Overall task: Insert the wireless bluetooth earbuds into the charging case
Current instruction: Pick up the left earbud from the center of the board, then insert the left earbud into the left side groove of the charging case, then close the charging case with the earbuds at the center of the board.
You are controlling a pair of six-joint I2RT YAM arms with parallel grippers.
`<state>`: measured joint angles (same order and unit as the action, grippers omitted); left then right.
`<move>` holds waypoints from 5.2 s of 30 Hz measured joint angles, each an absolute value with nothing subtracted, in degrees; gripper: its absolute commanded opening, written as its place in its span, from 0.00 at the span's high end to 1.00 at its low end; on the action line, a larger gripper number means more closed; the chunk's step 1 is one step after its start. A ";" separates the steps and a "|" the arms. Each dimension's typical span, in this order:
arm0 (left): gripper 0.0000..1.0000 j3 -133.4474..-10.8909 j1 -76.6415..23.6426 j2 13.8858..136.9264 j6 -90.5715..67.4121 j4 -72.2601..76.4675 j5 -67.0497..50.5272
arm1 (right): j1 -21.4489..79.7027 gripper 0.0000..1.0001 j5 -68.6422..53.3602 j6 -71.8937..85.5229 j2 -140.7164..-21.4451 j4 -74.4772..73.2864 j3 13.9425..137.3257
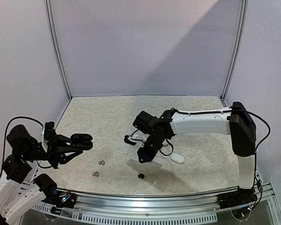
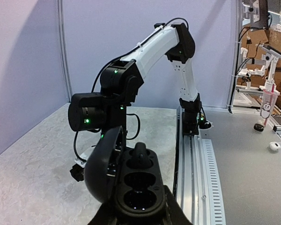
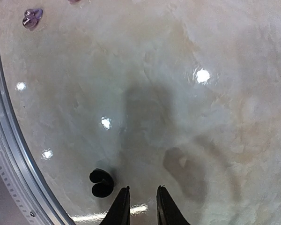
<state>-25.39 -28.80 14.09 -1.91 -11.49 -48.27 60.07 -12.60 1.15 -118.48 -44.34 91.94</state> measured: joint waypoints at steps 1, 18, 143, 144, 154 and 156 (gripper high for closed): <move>1.00 -25.39 -28.80 14.04 -1.91 -11.51 -48.27 | 60.20 0.79 -13.04 1.78 -118.61 -44.10 91.09; 1.00 -25.32 -28.73 13.34 -1.61 -11.51 -48.38 | 62.02 0.76 -20.38 5.30 -120.77 -41.82 87.33; 1.00 -24.23 -29.95 12.21 8.91 -19.55 -46.48 | 81.78 0.70 -7.22 -28.67 -125.12 -46.39 137.82; 1.00 -24.23 -29.98 12.21 8.88 -19.38 -45.93 | 81.67 0.71 -8.84 -27.99 -123.66 -45.08 136.22; 1.00 -24.32 -29.98 11.35 11.07 -19.33 -42.81 | 79.33 0.95 1.80 -15.09 -112.07 -30.87 128.35; 1.00 -24.88 -29.98 11.25 12.40 -19.66 -42.81 | 78.65 0.96 6.57 -13.74 -115.70 -31.81 133.78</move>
<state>-24.88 -29.98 11.25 12.40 -19.66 -42.81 78.65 6.57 -13.74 -115.70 -31.81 133.78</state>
